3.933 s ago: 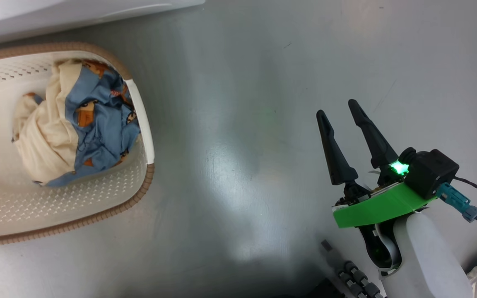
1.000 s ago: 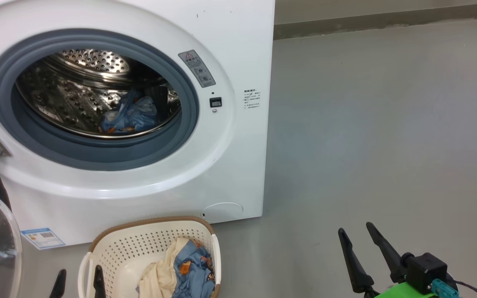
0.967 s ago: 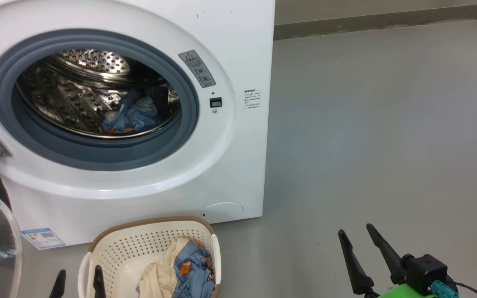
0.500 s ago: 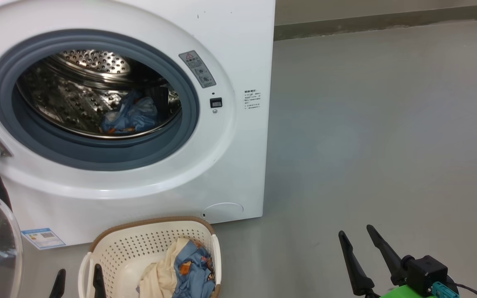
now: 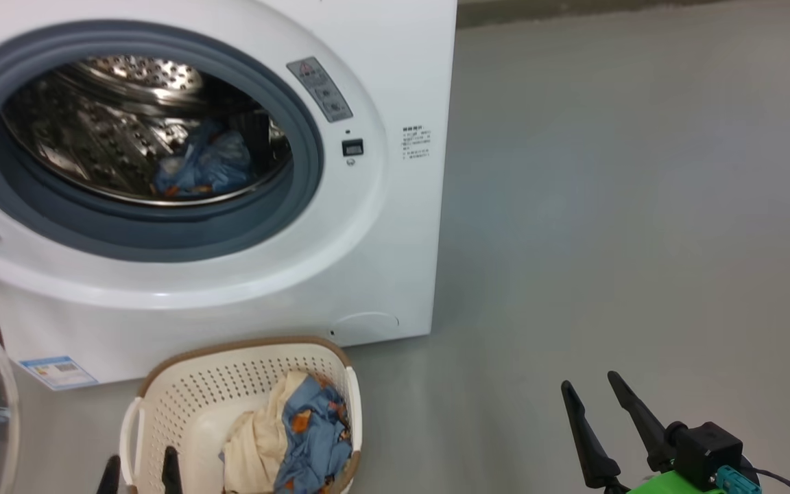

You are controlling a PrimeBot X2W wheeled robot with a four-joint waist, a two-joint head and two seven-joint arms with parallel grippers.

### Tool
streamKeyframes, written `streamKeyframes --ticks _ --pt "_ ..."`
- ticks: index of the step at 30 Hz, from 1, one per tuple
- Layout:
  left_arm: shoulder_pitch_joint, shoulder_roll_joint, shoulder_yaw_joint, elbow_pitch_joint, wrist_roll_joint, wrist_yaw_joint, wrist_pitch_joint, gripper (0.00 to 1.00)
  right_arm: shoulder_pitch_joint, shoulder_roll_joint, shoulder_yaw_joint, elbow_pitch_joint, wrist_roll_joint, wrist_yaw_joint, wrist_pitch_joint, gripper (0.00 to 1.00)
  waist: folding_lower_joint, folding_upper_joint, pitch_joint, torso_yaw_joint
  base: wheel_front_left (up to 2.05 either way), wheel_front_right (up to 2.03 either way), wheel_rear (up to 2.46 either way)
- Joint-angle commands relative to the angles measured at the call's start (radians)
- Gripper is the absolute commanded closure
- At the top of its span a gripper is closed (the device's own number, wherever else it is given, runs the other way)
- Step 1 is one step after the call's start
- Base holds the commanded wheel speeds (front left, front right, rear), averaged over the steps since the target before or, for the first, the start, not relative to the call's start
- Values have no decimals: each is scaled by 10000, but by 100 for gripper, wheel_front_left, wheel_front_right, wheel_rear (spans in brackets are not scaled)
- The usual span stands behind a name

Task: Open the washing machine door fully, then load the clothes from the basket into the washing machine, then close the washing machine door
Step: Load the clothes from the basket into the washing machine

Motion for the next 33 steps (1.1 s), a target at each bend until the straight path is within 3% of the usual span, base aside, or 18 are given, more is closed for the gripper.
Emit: streamKeyframes --ticks 1,12,23,33 --pt "-385 11 304 15 -158 -117 -82 0 -340 -12 276 -239 51 29 -120 0 0 0 419 -123 0 0 0" --pt "-1920 11 506 1891 -285 -978 -82 0 -1011 -12 373 -406 188 29 -120 0 0 0 2200 -614 0 0 0" --pt "-3761 92 360 3791 -109 -1218 -82 0 -1566 -12 293 -629 461 29 -120 0 0 0 3900 -972 0 0 0" --pt "-6260 1664 -804 6001 -1059 -1233 -82 0 -2227 -12 143 -1013 738 29 -120 0 0 0 6042 -1477 0 0 0"
